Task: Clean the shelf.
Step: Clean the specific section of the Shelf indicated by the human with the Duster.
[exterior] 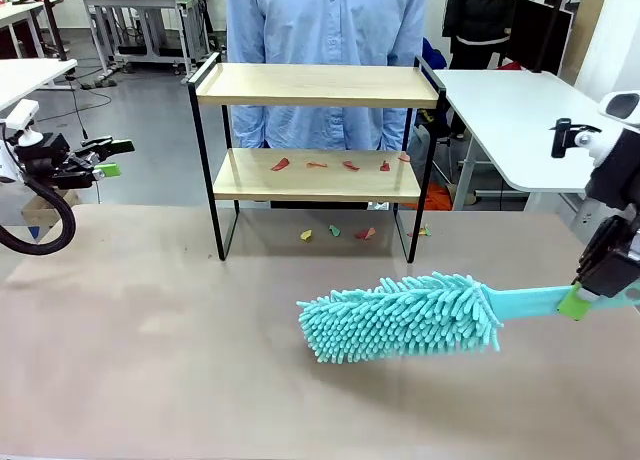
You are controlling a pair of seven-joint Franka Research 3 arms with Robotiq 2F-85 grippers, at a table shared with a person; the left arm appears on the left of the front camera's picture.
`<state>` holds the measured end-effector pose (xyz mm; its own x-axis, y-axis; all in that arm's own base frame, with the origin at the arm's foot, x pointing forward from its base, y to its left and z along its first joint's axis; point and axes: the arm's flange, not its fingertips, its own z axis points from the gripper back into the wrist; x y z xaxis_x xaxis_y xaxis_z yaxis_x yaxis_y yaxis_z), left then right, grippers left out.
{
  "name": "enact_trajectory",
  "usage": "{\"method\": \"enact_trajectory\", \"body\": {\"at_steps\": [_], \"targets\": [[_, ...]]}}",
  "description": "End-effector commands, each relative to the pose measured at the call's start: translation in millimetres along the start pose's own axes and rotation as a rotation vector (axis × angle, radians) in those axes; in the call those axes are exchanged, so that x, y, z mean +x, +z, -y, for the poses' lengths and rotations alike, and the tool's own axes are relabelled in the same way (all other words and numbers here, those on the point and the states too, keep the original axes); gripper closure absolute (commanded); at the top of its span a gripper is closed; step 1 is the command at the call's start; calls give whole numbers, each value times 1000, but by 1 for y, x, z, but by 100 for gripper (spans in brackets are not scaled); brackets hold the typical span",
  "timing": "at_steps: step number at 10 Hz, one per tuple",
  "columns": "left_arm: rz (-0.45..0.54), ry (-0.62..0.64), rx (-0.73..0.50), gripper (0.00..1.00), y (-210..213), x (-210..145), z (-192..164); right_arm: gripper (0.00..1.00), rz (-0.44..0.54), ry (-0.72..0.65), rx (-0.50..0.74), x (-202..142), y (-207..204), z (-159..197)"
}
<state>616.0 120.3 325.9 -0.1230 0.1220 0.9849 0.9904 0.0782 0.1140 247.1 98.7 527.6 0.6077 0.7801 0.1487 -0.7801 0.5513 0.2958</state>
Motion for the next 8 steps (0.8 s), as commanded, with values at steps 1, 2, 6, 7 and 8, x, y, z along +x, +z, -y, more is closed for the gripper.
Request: {"method": "enact_trajectory", "body": {"at_steps": [1, 2, 6, 7, 8], "targets": [[-11, -15, -8, 0, -1, 2, 2, 87, 4, -3, -5, 5, -1, 0], [-11, -15, -8, 0, -1, 2, 2, 87, 4, -3, -5, 5, -1, 0], [-11, -15, -8, 0, -1, 2, 2, 87, 4, -3, -5, 5, -1, 0], [-11, -15, -8, 0, -1, 2, 2, 87, 4, -3, -5, 5, -1, 0], [-11, -15, -8, 0, -1, 2, 2, 87, 4, -3, -5, 5, -1, 0]]}}
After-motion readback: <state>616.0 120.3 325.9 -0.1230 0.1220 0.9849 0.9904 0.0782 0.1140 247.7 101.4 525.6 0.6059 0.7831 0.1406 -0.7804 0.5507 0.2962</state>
